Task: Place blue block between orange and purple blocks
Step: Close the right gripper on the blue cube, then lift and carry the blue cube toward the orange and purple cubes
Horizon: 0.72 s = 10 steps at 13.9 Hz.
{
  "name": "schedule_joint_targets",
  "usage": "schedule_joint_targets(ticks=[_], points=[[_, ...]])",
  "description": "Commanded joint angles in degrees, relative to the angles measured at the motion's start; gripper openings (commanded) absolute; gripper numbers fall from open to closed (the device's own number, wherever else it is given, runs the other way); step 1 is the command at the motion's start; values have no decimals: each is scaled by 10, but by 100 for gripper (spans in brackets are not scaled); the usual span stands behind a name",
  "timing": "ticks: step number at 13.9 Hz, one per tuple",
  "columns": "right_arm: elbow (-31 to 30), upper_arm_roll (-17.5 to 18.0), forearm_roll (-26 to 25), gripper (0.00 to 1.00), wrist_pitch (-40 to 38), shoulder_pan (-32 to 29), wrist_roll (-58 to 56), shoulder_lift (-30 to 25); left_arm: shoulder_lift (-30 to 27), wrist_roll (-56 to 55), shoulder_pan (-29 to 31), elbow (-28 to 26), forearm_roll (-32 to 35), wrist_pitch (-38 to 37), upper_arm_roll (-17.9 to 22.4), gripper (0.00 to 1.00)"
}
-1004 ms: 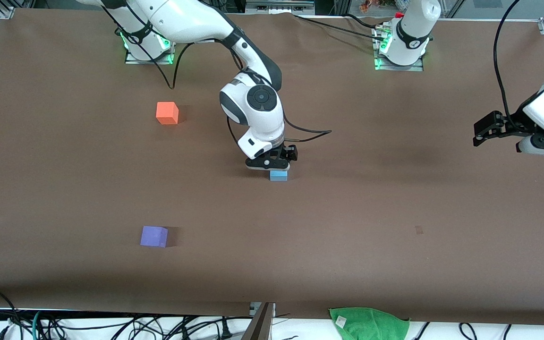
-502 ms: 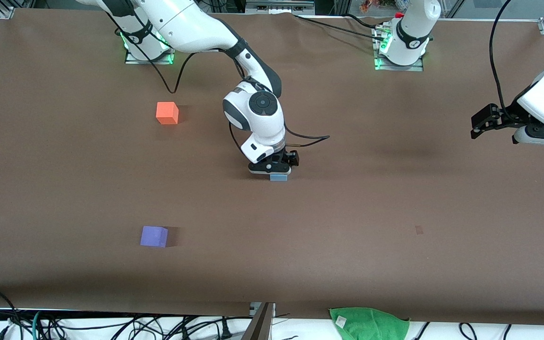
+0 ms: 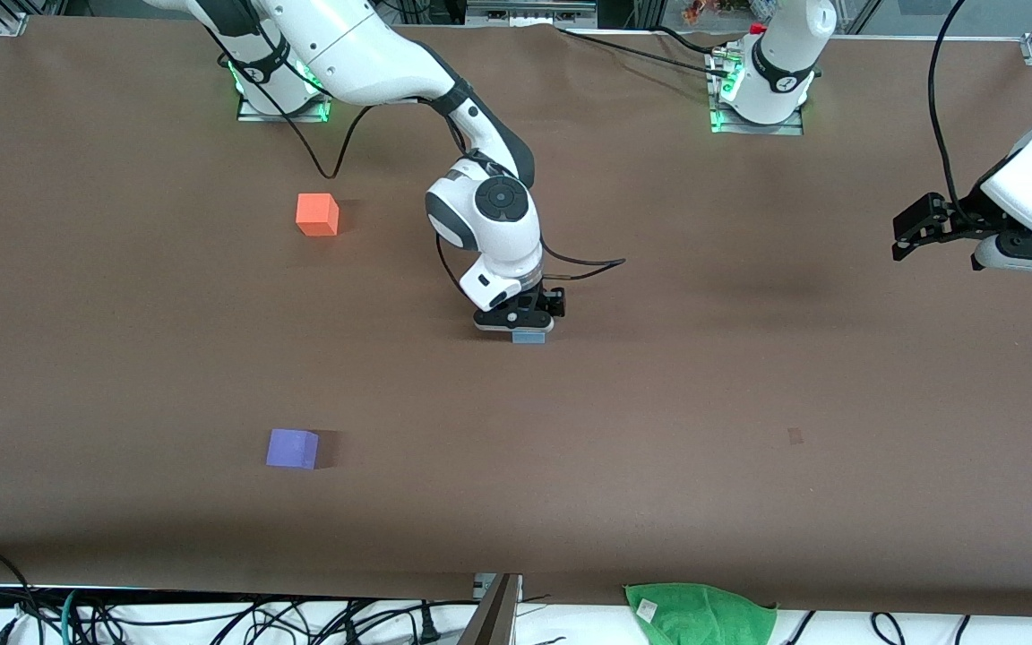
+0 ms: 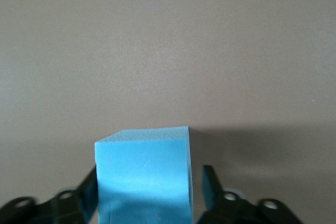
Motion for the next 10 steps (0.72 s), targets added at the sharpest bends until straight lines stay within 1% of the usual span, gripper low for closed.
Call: schedule_joint_targets(ticks=[1, 3, 4, 6, 7, 9, 10], points=[[16, -7, -15, 30, 5, 7, 13, 7, 6, -8, 9, 17, 14, -24, -11, 100], [33, -13, -11, 30, -4, 4, 5, -4, 7, -7, 9, 18, 14, -24, -11, 100], [33, -14, -9, 30, -21, 0, 1, -17, 6, -7, 9, 18, 14, -24, -12, 100], [33, -13, -7, 30, -96, -28, -12, -60, 8, -7, 9, 21, 14, -25, -13, 100], [33, -12, -5, 30, -138, -42, -37, -79, 8, -7, 9, 25, 14, -25, -13, 100], [24, -14, 25, 30, -208, -67, -99, -110, 8, -8, 9, 25, 11, -25, -13, 100], [6, -17, 33, 30, -233, -79, -113, -129, 9, -8, 8, 26, 12, -25, -13, 100]])
